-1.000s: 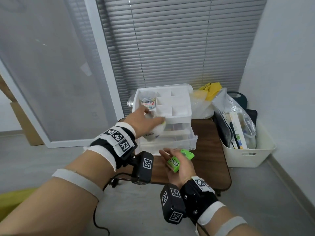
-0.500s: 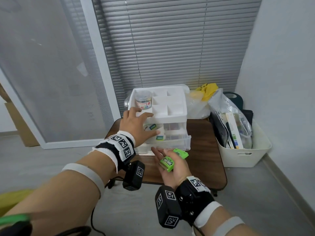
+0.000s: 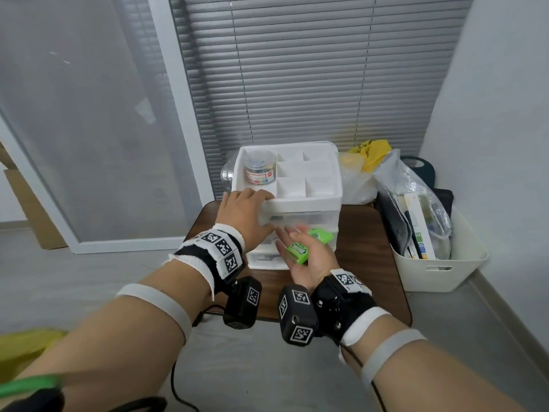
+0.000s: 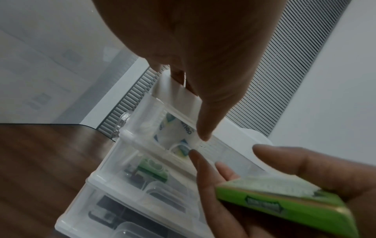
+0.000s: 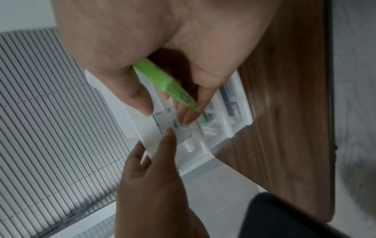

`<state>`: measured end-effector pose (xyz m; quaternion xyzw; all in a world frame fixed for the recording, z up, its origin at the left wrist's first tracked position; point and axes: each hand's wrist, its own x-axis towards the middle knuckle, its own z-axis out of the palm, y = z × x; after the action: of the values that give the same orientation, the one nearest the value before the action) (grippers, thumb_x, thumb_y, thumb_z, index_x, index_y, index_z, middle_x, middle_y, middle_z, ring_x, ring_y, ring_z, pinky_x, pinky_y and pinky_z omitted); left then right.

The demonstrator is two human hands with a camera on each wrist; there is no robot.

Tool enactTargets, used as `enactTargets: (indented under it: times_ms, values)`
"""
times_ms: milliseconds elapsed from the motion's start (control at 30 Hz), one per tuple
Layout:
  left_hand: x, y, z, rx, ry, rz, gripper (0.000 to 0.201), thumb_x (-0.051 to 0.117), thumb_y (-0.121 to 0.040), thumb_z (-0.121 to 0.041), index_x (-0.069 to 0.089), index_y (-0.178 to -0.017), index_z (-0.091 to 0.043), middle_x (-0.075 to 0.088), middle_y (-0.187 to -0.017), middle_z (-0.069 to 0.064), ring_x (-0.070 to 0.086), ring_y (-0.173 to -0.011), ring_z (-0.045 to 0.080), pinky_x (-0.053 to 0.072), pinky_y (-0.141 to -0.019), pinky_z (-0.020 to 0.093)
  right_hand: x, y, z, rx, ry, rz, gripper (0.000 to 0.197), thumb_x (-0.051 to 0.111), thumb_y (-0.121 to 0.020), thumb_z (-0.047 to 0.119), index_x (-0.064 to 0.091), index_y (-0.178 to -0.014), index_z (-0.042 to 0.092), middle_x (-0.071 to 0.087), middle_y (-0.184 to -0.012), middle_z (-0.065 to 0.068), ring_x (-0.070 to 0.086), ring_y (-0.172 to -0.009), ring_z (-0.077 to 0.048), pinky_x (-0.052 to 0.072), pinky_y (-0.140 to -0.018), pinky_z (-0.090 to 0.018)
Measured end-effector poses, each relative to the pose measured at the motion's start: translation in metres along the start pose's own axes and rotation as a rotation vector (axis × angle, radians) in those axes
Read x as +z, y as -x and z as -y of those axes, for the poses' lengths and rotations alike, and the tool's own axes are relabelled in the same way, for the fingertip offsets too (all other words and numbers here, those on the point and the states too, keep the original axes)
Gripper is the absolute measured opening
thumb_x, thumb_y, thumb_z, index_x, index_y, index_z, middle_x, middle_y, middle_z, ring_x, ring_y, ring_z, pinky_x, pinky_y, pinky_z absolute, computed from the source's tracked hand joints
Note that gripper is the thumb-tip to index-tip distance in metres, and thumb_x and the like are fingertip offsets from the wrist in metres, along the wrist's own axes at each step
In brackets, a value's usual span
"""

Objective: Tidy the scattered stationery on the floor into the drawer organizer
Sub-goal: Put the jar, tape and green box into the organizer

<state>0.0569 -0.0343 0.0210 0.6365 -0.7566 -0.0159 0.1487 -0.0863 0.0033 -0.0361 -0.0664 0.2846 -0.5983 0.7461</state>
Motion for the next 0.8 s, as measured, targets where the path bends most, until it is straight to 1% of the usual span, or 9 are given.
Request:
enactTargets:
  times_ms: [100, 233, 300, 367, 433, 500, 567, 633, 800]
  values:
    - [0.001, -0.002, 0.002, 0.019, 0.018, -0.017, 0.053, 0.071, -0.079, -0.035, 0.051, -0.129, -0.03, 0.056, -0.123, 0.001, 0.048, -0.117, 0.029, 0.037, -0.106, 0.045, 0.003, -0.003, 0.001, -0.001, 0.069, 0.009, 0.038, 0.055, -0.086, -0.012, 0.058, -0.121, 0.004, 0.061, -0.124, -0.017, 0.071, -0.102, -0.035, 0.054, -0.092, -0.042]
    - [0.008, 0.0, 0.005, 0.027, 0.026, -0.06, 0.053, 0.072, -0.081, -0.027, 0.052, -0.129, -0.029, 0.054, -0.119, 0.003, 0.045, -0.113, 0.028, 0.044, -0.096, 0.043, -0.012, 0.002, -0.008, -0.02, 0.208, -0.123, 0.037, 0.053, -0.086, -0.01, 0.061, -0.118, 0.004, 0.062, -0.112, -0.016, 0.073, -0.08, -0.026, 0.055, -0.072, -0.032]
    - [0.011, -0.002, 0.004, 0.038, 0.039, -0.098, 0.046, 0.069, -0.085, -0.022, 0.056, -0.128, -0.027, 0.057, -0.116, 0.004, 0.047, -0.11, 0.03, 0.043, -0.094, 0.038, -0.021, 0.002, -0.014, 0.034, 0.184, -0.186, 0.04, 0.053, -0.083, -0.011, 0.057, -0.121, 0.003, 0.062, -0.107, -0.019, 0.067, -0.079, -0.028, 0.052, -0.07, -0.034]
    - [0.009, -0.006, 0.002, 0.033, 0.043, -0.125, 0.037, 0.063, -0.089, -0.021, 0.062, -0.126, -0.027, 0.061, -0.114, 0.004, 0.05, -0.108, 0.031, 0.044, -0.089, 0.038, -0.022, -0.001, -0.017, 0.086, 0.106, -0.211, 0.04, 0.051, -0.083, -0.012, 0.053, -0.12, 0.004, 0.06, -0.109, -0.021, 0.062, -0.074, -0.029, 0.05, -0.069, -0.037]
    - [0.006, -0.01, 0.002, 0.032, 0.049, -0.136, 0.031, 0.06, -0.092, -0.025, 0.066, -0.122, -0.029, 0.064, -0.11, 0.004, 0.054, -0.106, 0.03, 0.049, -0.085, 0.039, -0.019, -0.005, -0.019, 0.103, 0.015, -0.222, 0.03, 0.047, -0.088, -0.01, 0.052, -0.113, 0.006, 0.062, -0.102, -0.017, 0.062, -0.066, -0.027, 0.05, -0.07, -0.038]
    - [0.004, -0.011, 0.003, 0.019, 0.055, -0.139, 0.029, 0.059, -0.093, -0.03, 0.068, -0.12, -0.034, 0.065, -0.109, 0.001, 0.057, -0.106, 0.028, 0.051, -0.084, 0.041, -0.013, -0.009, -0.018, 0.136, -0.011, -0.226, 0.012, 0.046, -0.09, -0.006, 0.053, -0.095, 0.002, 0.066, -0.079, -0.018, 0.062, -0.063, -0.027, 0.05, -0.073, -0.036]
    - [0.002, -0.009, 0.005, 0.005, 0.058, -0.144, 0.027, 0.059, -0.093, -0.035, 0.067, -0.119, -0.039, 0.066, -0.109, -0.002, 0.059, -0.106, 0.026, 0.052, -0.084, 0.041, -0.01, -0.012, -0.019, 0.159, -0.013, -0.219, 0.01, 0.045, -0.088, -0.005, 0.052, -0.083, 0.0, 0.065, -0.064, -0.018, 0.058, -0.065, -0.027, 0.05, -0.077, -0.034]
    - [0.001, -0.008, 0.004, -0.001, 0.047, -0.137, 0.026, 0.058, -0.093, -0.039, 0.067, -0.118, -0.042, 0.067, -0.112, -0.005, 0.06, -0.107, 0.026, 0.052, -0.085, 0.04, -0.01, -0.014, -0.02, 0.147, -0.03, -0.225, 0.012, 0.044, -0.087, -0.006, 0.052, -0.081, 0.001, 0.065, -0.06, -0.018, 0.058, -0.067, -0.027, 0.05, -0.078, -0.033]
    - [-0.004, -0.014, -0.004, -0.051, -0.012, -0.092, 0.024, 0.058, -0.091, -0.047, 0.067, -0.113, -0.048, 0.069, -0.115, -0.005, 0.062, -0.107, 0.029, 0.048, -0.081, 0.034, -0.031, 0.003, -0.029, 0.097, -0.002, -0.221, 0.018, 0.041, -0.085, -0.008, 0.056, -0.079, 0.001, 0.064, -0.059, -0.014, 0.058, -0.058, -0.023, 0.047, -0.064, -0.031]
